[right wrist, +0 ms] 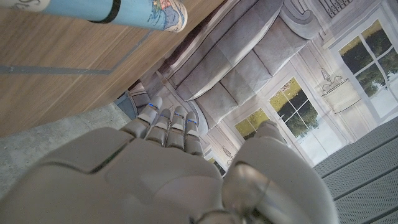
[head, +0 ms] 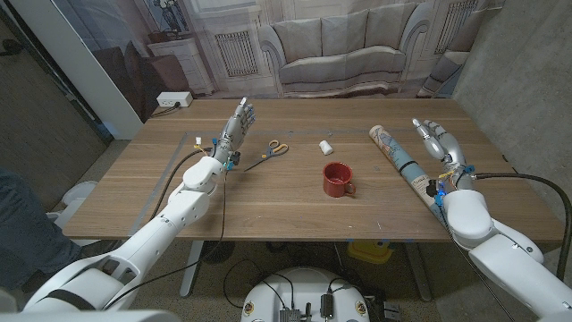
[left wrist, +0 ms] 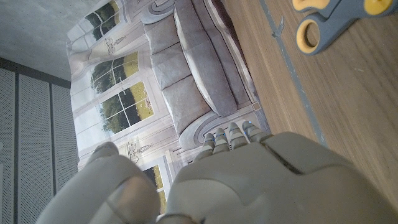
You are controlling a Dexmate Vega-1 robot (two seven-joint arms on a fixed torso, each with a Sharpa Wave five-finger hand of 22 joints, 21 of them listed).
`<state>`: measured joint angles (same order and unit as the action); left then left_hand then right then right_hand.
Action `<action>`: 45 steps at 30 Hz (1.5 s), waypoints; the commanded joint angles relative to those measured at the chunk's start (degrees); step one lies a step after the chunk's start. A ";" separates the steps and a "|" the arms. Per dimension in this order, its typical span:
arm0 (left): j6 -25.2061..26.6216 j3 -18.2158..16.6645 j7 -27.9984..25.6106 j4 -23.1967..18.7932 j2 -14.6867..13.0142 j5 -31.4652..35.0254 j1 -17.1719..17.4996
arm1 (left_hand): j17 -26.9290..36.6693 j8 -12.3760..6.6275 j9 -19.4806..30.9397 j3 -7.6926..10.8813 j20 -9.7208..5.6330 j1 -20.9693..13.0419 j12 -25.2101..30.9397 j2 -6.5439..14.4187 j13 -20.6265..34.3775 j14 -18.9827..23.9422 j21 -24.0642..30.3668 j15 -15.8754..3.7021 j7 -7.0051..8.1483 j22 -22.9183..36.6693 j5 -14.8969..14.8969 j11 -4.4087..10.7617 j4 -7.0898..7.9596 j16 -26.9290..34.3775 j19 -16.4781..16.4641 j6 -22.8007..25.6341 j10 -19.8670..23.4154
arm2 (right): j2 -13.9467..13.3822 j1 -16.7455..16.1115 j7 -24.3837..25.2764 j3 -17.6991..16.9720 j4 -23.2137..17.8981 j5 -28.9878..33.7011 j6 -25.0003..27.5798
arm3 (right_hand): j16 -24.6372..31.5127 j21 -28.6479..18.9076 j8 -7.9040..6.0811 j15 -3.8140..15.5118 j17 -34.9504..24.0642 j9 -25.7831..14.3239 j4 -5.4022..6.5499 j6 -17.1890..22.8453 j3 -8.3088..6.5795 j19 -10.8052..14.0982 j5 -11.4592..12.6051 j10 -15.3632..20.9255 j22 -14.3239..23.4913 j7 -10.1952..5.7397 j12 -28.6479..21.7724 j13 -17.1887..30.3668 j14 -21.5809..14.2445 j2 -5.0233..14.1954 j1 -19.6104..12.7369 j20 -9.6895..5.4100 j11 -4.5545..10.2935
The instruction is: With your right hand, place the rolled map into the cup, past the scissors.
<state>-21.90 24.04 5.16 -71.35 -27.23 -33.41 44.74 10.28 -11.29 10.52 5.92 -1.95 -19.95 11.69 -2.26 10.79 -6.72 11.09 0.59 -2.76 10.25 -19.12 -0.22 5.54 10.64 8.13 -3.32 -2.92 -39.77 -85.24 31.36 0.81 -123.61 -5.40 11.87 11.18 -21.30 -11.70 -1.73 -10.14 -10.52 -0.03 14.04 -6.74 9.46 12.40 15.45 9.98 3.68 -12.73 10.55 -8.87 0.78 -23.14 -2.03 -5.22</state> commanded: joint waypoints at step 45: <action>-1.00 -1.24 -0.68 -1.16 -0.71 -0.58 1.42 | 0.21 -0.17 0.29 -0.69 -0.04 -0.64 0.32 0.46 0.33 0.10 0.44 0.09 -0.10 0.15 -0.05 0.20 0.12 0.14 0.09 0.50 0.12 | -5.93 0.95 0.17 3.39 -12.34 6.75 28.31 | 0.77 -0.36 -0.38 -0.20 -0.02 -0.46 -4.11 3.46 -0.61 8.84 -0.98 3.73 0.15 1.46 -0.82 0.08 -6.86 -1.21 -4.99 0.77 0.17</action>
<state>-23.01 23.09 4.67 -71.88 -27.52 -33.88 45.69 10.27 -11.29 10.52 5.59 -1.95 -20.17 11.69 -2.04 10.78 -6.72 11.09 0.59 -2.77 10.25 -19.12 -0.22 5.55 10.64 8.13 -3.32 -2.92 -44.36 -85.17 32.12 3.03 -134.23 0.49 35.34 11.67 -21.25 -11.93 -1.83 -10.14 -10.80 -3.47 17.11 -7.30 17.12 11.62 18.54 9.98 4.70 -13.41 10.53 -14.75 -0.34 -27.17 -1.17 -5.23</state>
